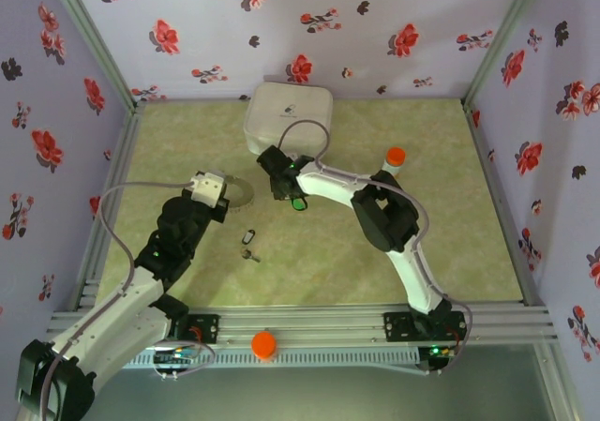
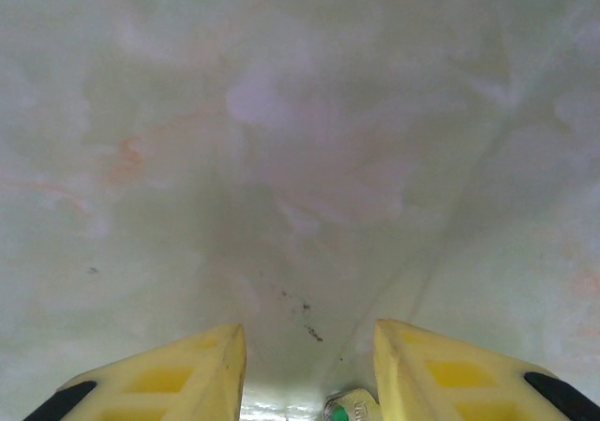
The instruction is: Put the keys on the keyring
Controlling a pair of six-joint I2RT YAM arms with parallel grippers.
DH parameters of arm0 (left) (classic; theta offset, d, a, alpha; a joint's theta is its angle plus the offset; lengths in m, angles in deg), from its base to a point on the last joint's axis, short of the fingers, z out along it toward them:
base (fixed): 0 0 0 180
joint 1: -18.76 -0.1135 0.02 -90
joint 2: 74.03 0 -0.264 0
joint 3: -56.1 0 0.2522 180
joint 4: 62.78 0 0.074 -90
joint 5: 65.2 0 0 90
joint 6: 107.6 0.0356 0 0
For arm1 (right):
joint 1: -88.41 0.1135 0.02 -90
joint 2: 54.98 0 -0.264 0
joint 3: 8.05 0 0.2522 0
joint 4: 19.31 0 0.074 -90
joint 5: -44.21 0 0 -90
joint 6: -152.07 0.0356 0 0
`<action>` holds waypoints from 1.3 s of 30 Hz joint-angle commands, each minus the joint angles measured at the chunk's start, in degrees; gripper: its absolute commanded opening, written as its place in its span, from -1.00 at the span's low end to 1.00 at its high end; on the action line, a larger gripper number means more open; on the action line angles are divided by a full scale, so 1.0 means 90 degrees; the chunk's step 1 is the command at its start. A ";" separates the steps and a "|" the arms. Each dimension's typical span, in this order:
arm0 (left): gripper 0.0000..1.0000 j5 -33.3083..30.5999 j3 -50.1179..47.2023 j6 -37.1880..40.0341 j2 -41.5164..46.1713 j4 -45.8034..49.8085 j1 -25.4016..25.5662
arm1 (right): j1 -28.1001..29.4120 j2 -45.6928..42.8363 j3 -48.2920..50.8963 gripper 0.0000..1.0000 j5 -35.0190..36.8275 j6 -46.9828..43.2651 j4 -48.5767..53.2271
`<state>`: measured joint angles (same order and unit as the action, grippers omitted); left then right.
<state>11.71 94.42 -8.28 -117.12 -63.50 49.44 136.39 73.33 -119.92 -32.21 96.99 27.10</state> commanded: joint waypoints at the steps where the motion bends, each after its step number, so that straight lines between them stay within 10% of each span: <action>1: -1.00 0.0097 -0.0053 -0.0171 0.0183 -0.0171 -0.0039 | 0.0049 0.0175 -0.0188 -0.21 0.0183 -0.0089 0.0288; 23: -1.00 0.0796 0.0074 -0.0360 -0.0150 -0.0286 -0.0039 | 0.0067 -0.0784 0.1161 -0.50 0.0263 -0.0436 0.0521; 39: -1.00 0.1957 0.0143 -0.0447 -0.0873 -0.0822 -0.0001 | 0.0059 -0.2103 0.2691 -0.36 0.0525 -0.0273 0.0948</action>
<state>25.40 94.22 -11.34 -124.42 -66.56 49.44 136.74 57.00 -96.79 -29.48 93.62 32.76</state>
